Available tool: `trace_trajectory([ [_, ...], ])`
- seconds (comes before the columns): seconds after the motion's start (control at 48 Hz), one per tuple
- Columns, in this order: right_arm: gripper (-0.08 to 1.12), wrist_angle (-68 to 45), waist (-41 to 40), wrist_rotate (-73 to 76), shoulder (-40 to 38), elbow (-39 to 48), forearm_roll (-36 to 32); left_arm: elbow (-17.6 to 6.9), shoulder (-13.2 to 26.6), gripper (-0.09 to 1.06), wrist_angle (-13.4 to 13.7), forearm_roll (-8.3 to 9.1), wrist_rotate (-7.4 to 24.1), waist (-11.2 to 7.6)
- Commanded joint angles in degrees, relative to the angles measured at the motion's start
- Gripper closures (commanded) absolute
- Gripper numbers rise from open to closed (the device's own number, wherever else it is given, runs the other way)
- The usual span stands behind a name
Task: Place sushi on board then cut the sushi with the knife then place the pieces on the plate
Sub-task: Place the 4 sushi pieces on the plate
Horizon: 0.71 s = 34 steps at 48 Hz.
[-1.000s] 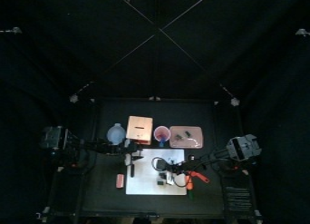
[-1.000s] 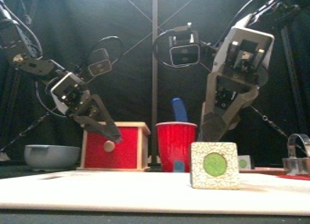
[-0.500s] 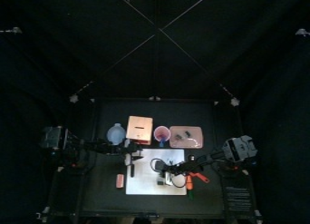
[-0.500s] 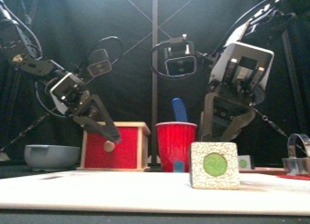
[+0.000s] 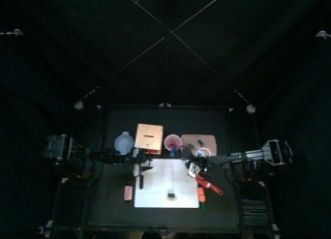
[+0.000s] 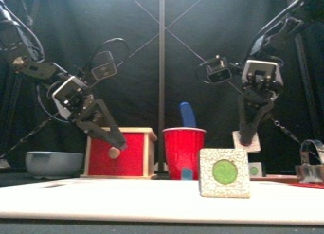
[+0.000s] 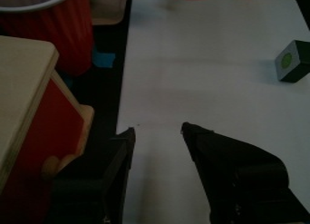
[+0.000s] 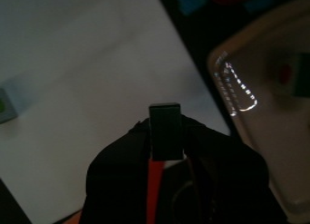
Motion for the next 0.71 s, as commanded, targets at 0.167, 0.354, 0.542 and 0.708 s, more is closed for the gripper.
trace_trajectory([
  [0.167, 0.46, 1.3, -10.8, 0.0, -3.8, 4.7, -0.5, -1.1, -0.3, 0.13, -0.3, -0.09, 0.0, 0.00],
  [0.354, 0.46, -0.1, -16.3, -0.1, -2.1, 6.4, -2.3, -1.1, -0.3, 0.13, -0.3, -0.09, -0.1, 0.00],
  [0.542, 0.42, -4.7, -17.9, -0.1, -0.8, 7.3, -2.5, -1.1, -0.3, 0.13, -0.3, -0.09, -0.1, 0.00],
  [0.708, 0.33, -5.0, -18.5, -0.2, 0.4, 7.6, -2.7, -1.1, -0.3, 0.13, -0.3, -0.09, -0.1, 0.09],
])
